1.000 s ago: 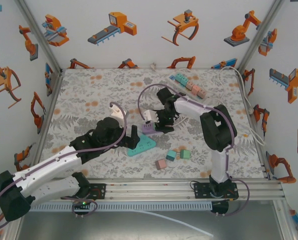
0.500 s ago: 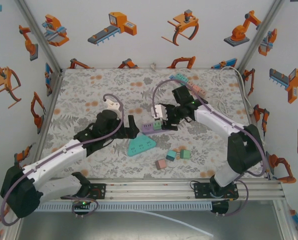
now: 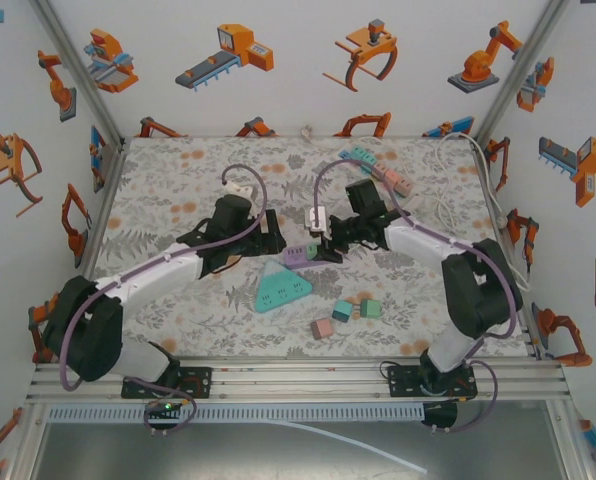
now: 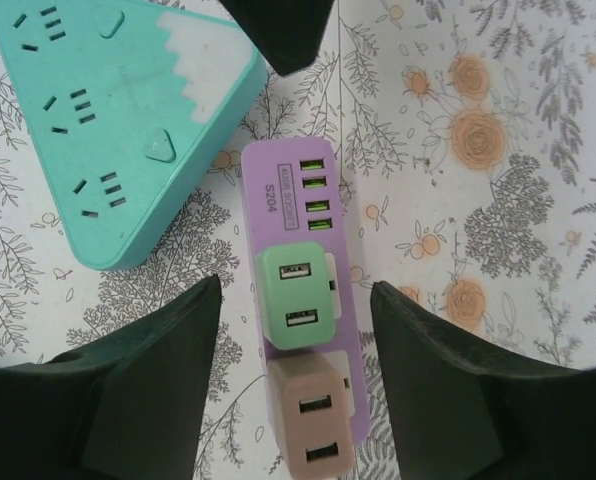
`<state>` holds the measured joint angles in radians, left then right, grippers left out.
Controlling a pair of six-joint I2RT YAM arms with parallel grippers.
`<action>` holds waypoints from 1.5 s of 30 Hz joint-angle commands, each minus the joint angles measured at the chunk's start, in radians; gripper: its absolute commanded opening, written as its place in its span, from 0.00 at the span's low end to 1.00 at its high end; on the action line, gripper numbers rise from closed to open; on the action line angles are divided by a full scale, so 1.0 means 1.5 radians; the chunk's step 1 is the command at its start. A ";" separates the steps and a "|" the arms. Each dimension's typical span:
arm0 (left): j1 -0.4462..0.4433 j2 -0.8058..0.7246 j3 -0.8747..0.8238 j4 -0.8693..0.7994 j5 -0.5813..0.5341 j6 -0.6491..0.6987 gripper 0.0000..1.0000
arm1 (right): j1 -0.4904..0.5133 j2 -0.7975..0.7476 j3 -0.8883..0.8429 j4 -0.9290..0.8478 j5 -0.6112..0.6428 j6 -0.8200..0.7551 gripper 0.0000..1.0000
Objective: Pull the plug off the socket
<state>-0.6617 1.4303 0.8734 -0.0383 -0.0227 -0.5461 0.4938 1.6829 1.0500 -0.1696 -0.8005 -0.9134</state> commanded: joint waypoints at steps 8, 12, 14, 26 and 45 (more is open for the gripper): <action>0.004 0.114 0.059 0.035 0.065 0.008 0.74 | 0.005 0.046 0.094 -0.120 -0.007 -0.024 0.45; 0.004 0.149 0.076 0.030 0.070 0.010 0.74 | 0.020 0.055 0.105 -0.148 0.014 -0.045 0.45; 0.004 0.163 0.081 0.035 0.077 0.010 0.73 | 0.025 0.066 0.117 -0.166 0.017 -0.053 0.45; 0.004 0.214 0.086 0.017 0.112 -0.003 0.56 | 0.040 0.087 0.140 -0.186 0.026 -0.068 0.35; -0.006 0.257 0.102 -0.078 0.019 -0.004 0.51 | 0.046 0.087 0.190 -0.225 0.020 -0.061 0.20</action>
<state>-0.6689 1.7760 1.0325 -0.0505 0.0830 -0.5594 0.5529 1.8217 1.2850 -0.4740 -0.7349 -1.0031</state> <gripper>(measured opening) 0.509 0.321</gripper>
